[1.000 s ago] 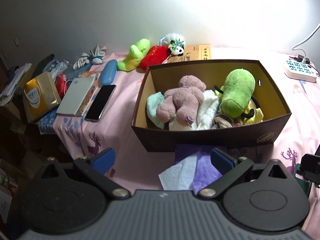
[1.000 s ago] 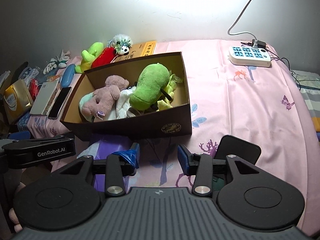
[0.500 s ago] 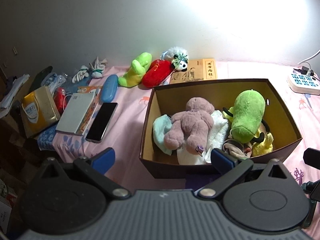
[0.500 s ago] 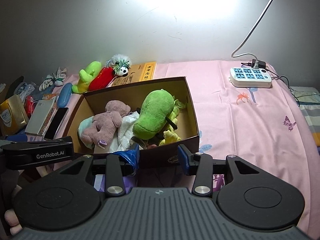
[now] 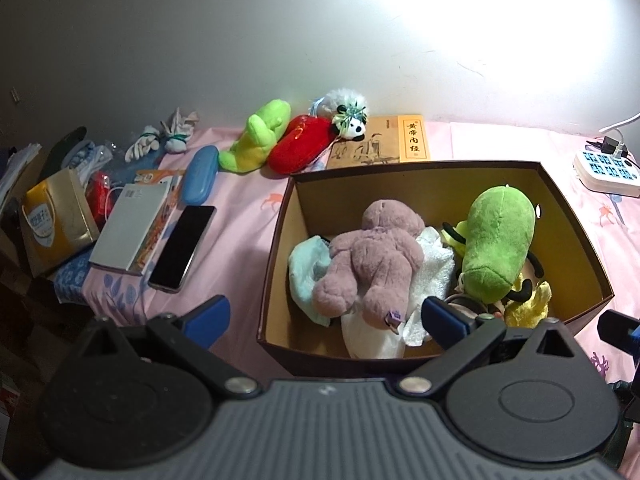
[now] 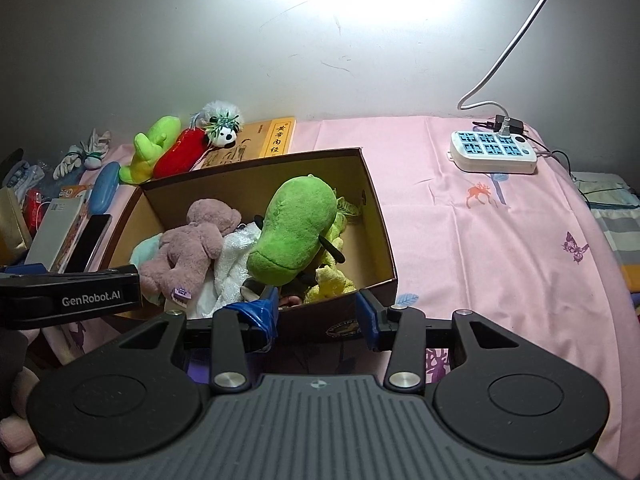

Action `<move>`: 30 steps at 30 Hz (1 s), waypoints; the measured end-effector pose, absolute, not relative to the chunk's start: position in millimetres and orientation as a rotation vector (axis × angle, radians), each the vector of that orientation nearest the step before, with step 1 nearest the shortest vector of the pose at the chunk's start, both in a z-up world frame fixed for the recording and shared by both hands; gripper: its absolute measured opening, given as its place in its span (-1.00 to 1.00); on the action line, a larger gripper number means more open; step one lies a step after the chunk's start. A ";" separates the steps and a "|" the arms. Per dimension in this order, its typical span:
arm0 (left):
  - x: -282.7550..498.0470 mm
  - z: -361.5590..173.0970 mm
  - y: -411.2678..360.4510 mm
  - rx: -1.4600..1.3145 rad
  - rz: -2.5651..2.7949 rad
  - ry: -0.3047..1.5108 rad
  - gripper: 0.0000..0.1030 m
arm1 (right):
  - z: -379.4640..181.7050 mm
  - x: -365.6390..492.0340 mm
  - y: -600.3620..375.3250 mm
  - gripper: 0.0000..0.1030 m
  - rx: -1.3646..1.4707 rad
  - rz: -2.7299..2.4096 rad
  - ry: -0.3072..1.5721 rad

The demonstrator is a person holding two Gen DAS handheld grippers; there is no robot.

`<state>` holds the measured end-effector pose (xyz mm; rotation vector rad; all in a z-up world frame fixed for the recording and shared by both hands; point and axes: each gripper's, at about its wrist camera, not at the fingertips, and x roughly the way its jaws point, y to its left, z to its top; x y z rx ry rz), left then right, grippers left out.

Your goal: Organize soft objects

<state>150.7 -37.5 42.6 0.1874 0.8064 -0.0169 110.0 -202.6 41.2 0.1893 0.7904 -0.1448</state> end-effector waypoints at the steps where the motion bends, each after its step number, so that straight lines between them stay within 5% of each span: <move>1: 152.9 40.9 -36.9 0.185 -0.018 0.815 0.96 | 40.1 111.2 -202.1 -0.50 0.189 -0.146 0.793; 30: 154.1 14.1 -24.9 0.110 -0.028 0.934 0.96 | 25.1 121.7 -192.4 -0.49 0.165 -0.106 0.841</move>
